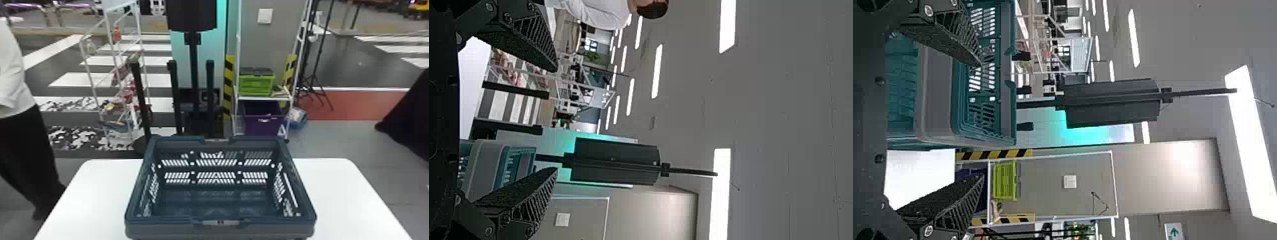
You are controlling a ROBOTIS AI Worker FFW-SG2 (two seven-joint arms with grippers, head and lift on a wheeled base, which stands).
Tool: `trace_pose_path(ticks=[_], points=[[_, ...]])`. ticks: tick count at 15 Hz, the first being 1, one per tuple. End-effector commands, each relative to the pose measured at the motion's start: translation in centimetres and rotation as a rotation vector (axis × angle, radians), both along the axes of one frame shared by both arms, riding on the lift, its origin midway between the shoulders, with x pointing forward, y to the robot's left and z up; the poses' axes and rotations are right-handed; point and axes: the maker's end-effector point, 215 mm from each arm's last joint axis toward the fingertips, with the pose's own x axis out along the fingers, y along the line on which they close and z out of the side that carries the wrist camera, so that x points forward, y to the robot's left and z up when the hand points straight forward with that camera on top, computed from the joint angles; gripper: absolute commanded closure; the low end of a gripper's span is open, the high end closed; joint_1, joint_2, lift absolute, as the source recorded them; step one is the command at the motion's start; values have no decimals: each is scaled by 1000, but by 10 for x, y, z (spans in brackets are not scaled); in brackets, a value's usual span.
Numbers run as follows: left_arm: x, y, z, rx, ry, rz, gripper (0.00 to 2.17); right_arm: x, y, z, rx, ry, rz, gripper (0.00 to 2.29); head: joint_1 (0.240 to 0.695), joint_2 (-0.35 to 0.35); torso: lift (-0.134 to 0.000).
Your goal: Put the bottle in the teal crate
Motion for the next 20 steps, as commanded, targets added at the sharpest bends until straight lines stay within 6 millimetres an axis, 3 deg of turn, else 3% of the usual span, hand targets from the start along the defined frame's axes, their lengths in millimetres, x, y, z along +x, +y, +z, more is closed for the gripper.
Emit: trace_pose_path(ticks=[1,10,20], points=[[0,0,2,1,-2,-3,194,-13,0,-10,11,11,-11,117,499,0,0],[-2,-6,11,8,-12,-19,194,-36,3,-40,13,84,-12,130,499,0,0],[-2,-8,14,3,-19,-22,194,-44,1,-46,11,105,-16,130,499,0,0]])
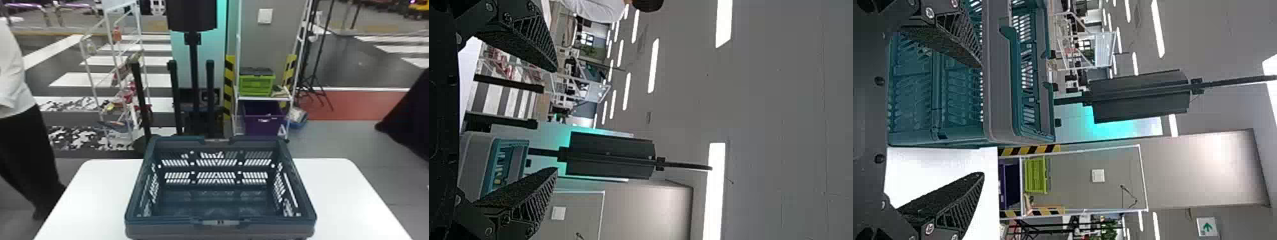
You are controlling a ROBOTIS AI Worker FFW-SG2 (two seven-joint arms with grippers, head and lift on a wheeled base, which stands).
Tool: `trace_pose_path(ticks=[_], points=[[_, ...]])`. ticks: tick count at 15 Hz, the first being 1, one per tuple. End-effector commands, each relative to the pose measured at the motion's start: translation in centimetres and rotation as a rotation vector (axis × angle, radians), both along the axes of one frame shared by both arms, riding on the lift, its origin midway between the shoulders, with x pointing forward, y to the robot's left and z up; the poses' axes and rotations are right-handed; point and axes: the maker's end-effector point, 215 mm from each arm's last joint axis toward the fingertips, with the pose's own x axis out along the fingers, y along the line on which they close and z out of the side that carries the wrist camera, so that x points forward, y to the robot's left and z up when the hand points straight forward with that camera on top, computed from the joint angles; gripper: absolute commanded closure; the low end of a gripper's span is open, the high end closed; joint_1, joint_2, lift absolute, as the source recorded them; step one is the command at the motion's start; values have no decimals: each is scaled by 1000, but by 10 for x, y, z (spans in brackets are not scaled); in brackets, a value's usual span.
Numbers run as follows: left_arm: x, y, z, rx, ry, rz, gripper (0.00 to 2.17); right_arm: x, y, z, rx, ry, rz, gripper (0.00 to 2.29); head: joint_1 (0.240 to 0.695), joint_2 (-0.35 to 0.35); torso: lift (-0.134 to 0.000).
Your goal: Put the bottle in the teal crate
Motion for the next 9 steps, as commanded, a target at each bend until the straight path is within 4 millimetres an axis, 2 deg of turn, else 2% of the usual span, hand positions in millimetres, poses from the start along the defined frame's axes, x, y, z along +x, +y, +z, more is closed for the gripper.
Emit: trace_pose_path(ticks=[1,2,5,9], points=[[1,-1,1,-3,-2,-1,194,0,-2,0,-1,0,-4,130,499,0,0],[5,-2,-5,6,23,1,194,0,-3,0,-4,0,-5,130,499,0,0],[14,-5,-3,16,35,-1,194,0,-6,4,-9,-6,-8,130,499,0,0],[14,-7,-2,13,32,-2,194,0,-7,0,-11,5,-9,134,499,0,0]])
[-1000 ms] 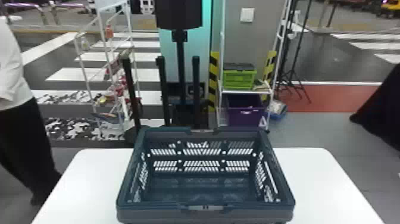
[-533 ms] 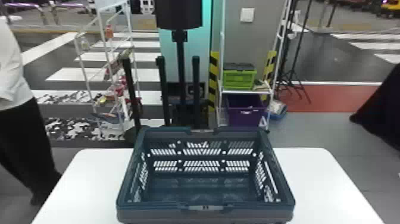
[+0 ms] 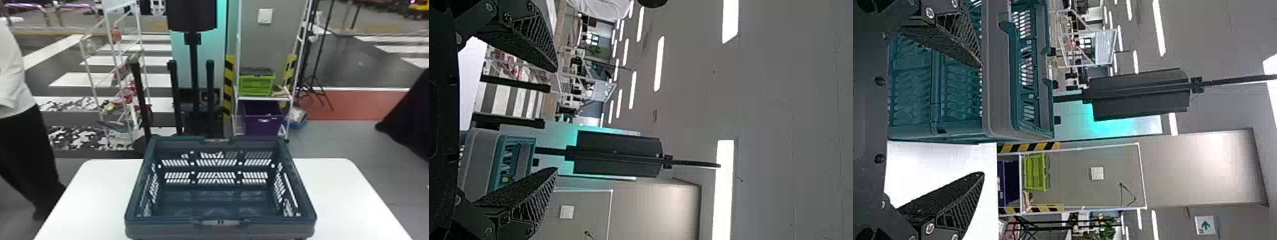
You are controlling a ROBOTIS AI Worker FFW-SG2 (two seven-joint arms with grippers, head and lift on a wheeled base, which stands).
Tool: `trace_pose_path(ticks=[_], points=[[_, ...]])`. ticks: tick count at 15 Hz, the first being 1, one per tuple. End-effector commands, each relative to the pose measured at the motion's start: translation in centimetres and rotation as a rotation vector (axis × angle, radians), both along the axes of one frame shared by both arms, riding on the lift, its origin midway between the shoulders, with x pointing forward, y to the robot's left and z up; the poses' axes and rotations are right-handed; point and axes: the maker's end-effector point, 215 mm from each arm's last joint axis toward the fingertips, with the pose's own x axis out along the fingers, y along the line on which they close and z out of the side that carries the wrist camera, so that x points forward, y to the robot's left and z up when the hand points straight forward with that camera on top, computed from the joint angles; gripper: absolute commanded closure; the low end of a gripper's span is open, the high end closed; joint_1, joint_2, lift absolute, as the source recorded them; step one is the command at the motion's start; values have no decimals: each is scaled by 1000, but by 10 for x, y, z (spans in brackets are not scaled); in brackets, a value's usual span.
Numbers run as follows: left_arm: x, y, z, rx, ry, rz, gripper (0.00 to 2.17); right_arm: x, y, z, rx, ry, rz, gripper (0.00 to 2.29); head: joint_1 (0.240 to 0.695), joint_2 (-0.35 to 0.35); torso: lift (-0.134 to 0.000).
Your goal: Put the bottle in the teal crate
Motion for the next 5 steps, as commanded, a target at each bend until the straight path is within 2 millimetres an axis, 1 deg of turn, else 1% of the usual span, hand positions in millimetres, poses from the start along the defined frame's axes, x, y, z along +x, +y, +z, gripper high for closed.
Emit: trace_pose_path(ticks=[1,5], points=[[0,1,0,-2,0,5,194,0,0,-1,-1,3,-1,134,499,0,0],[-5,-2,3,-2,-1,6,194,-1,-2,-2,0,6,-2,134,499,0,0]])
